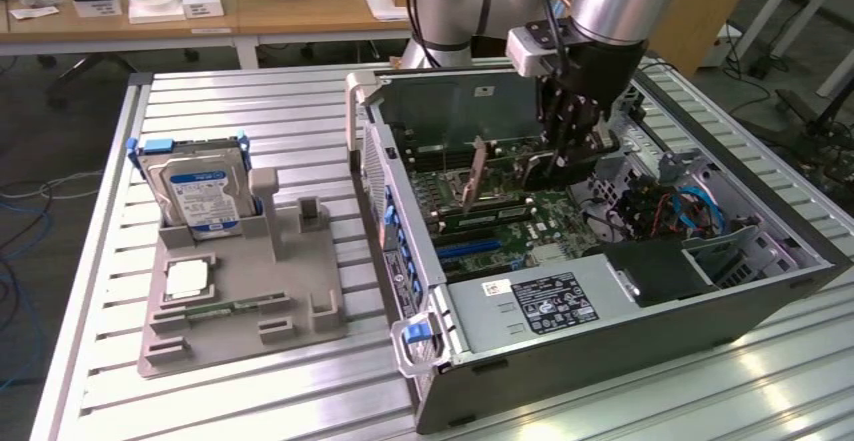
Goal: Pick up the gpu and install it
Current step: 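Insert the gpu into the slot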
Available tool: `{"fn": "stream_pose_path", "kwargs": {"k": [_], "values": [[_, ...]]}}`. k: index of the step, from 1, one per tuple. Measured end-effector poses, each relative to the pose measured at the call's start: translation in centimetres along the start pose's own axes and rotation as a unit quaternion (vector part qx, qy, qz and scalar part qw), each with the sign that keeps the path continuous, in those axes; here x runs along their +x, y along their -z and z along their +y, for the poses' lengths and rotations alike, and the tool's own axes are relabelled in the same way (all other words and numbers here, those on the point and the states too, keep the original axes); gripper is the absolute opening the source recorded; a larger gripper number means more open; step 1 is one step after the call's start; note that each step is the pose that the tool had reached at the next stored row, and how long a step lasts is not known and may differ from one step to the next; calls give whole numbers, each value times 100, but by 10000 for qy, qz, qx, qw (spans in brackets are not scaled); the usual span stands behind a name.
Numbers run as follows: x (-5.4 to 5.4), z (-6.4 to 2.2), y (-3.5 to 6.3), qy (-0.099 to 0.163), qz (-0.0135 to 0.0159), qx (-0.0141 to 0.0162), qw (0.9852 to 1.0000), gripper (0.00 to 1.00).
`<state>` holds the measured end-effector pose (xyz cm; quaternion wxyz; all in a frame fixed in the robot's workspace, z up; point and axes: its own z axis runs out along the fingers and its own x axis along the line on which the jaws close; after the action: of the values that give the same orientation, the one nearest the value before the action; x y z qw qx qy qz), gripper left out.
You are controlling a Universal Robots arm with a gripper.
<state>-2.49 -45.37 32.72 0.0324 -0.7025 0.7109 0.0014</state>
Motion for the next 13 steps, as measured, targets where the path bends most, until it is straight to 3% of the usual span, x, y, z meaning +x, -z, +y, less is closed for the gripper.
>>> {"fn": "stream_pose_path", "kwargs": {"k": [5, 13], "values": [[1, 2, -14, -171, 9, 8, 9999, 27], [2, 24, -35, -191, 20, 9, 9998, 27]]}}
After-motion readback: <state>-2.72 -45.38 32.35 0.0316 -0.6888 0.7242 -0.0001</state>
